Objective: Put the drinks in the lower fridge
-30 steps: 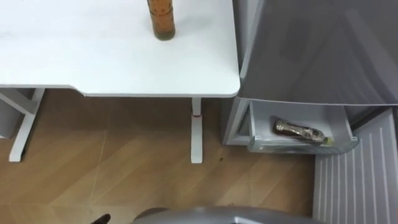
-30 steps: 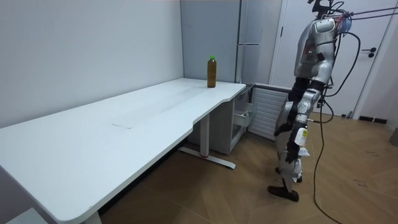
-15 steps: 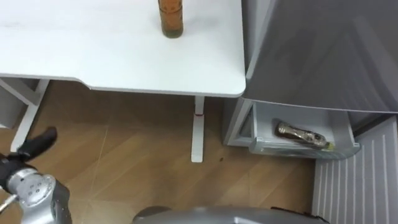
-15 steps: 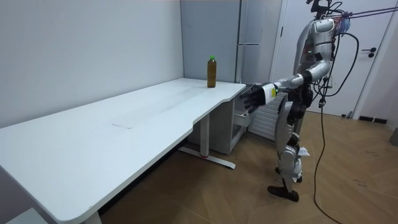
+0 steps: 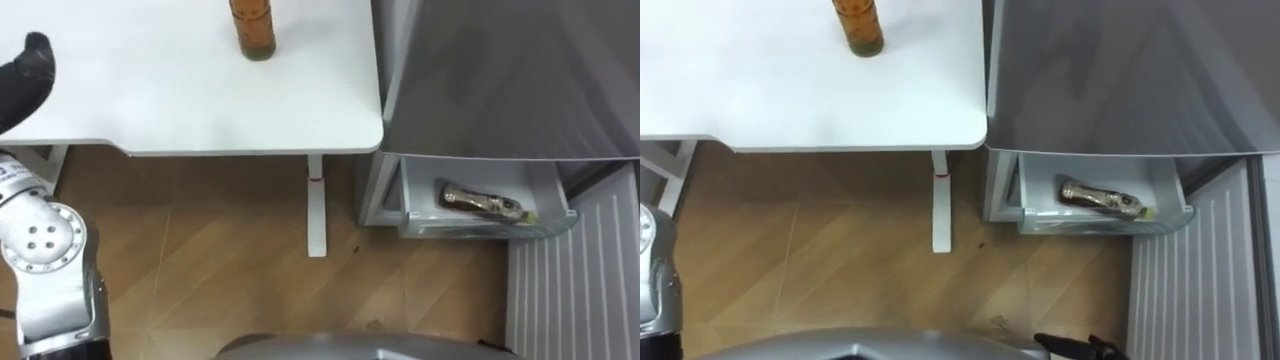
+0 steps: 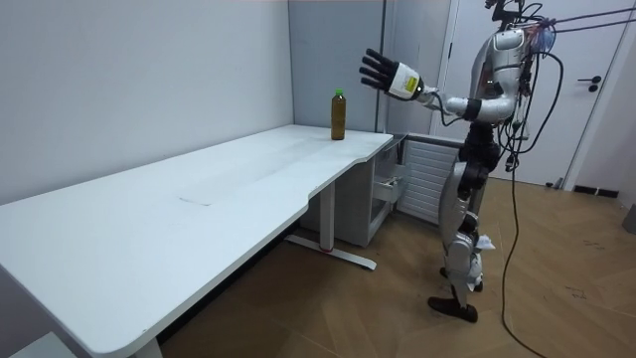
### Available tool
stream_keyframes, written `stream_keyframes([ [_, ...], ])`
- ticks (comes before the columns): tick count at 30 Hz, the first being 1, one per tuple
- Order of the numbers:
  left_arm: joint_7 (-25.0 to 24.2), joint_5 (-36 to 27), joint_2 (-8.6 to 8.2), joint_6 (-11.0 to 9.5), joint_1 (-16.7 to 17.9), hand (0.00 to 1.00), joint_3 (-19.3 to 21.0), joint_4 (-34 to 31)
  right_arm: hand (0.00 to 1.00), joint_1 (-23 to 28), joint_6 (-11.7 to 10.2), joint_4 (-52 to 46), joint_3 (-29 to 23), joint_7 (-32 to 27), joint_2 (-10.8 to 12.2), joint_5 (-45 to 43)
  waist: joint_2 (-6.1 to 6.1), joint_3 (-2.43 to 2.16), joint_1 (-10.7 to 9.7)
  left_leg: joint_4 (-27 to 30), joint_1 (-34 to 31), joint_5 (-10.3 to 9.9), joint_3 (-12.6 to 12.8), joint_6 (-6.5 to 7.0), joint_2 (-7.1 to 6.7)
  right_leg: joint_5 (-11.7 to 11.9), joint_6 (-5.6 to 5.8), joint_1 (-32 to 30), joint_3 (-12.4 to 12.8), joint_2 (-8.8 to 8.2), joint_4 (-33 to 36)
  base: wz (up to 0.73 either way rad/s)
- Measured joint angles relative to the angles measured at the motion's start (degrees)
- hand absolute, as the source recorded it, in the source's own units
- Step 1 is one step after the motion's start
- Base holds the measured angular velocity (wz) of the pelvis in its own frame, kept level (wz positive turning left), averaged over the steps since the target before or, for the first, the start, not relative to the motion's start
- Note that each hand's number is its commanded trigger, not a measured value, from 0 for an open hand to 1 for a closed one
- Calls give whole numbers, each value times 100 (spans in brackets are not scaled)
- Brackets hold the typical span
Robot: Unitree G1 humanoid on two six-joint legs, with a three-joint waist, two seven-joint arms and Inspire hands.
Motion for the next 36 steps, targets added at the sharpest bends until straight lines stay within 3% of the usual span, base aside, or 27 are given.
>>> stream_keyframes([
  [10, -734, -23, 5, 2, -204, 0, -275, 23, 0, 54, -59, -10, -14, 177, 4, -263, -63, 19, -233, -140, 203, 1, 183, 1, 22, 23, 13, 24, 317, 18, -14, -16],
  [13, -958, -286, 5, 25, -316, 0, -300, 26, 0, 60, -41, -16, -76, 201, 5, -328, -74, 33, -297, -150, 196, 0, 270, 1, 38, 43, 8, -17, 370, 28, -11, -11],
  [19, -1381, -433, 6, 243, -396, 0, -389, 188, 0, 56, 6, 0, -230, 197, 13, -474, -40, 41, -398, -183, 173, -1, 346, 0, 96, 91, -27, -107, 511, 89, -7, -12],
  [26, -1604, -527, 14, 393, -609, 0, -682, 832, 0, 62, 137, -6, -224, 168, -5, -503, 34, 33, -470, -197, 186, -1, 464, 0, 117, 109, -25, -226, 724, 116, 89, -14],
  [36, -1756, -894, 65, 471, -776, 0, -862, 1738, 0, 83, 240, -17, -118, 19, -3, -801, -53, 30, -506, -197, 247, 0, 503, 1, 134, 150, -29, -210, 839, 148, 92, -5],
])
